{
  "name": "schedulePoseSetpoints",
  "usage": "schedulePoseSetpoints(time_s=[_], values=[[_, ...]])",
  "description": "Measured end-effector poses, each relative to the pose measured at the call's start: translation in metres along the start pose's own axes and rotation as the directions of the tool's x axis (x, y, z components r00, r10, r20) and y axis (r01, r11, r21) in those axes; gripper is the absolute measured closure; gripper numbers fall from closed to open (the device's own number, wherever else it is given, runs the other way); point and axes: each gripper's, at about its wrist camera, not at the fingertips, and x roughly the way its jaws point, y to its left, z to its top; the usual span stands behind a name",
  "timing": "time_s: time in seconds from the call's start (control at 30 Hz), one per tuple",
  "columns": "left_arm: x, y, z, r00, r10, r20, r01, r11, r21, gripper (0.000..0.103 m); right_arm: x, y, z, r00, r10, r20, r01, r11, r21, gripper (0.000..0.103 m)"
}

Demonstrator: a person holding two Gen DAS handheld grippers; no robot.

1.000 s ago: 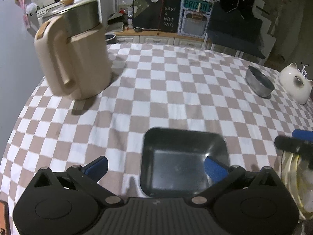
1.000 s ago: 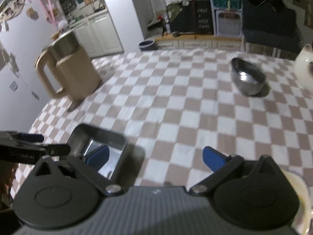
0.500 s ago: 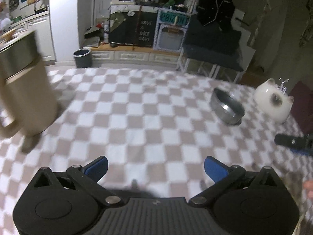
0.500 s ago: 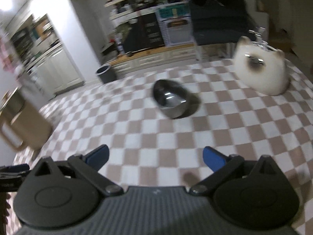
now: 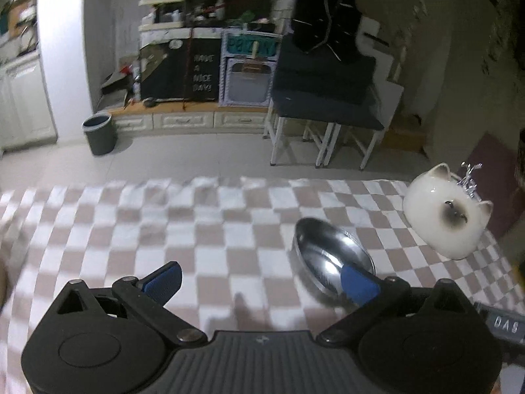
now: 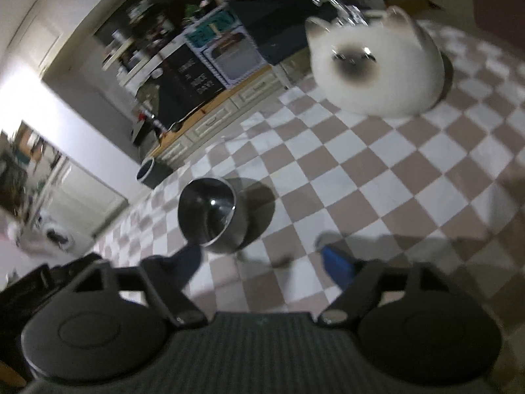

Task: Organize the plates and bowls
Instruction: 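Reach both tools toward the round steel bowl on the tablecloth, then close both tools on the round steel bowl's rim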

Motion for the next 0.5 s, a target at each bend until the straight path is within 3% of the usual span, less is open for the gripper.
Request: schedulePoseSetpoints(time_s=[0.13, 0.3, 0.4, 0.5], values=[[0.035, -0.023, 0.012, 0.999, 0.036, -0.028, -0.033, 0.991, 0.127, 0.008, 0.026, -0.012, 0.004, 0.998, 0.036, -0.057, -0.028, 0.989, 0.142, 0.039], [0.081, -0.033, 0.017, 0.994, 0.073, -0.080, -0.058, 0.983, 0.176, 0.013, 0.048, -0.013, 0.004, 0.997, 0.033, -0.068, -0.021, 0.985, 0.174, 0.042], [0.095, -0.033, 0.022, 0.993, 0.083, -0.083, -0.067, 0.982, 0.175, 0.013, 0.059, -0.019, 0.010, 0.992, 0.099, -0.074, -0.077, 0.965, 0.252, 0.042], [0.105, -0.035, 0.029, 0.992, 0.099, -0.076, -0.083, 0.977, 0.196, 0.013, 0.064, -0.017, 0.015, 0.991, 0.122, -0.062, -0.102, 0.962, 0.255, 0.042]])
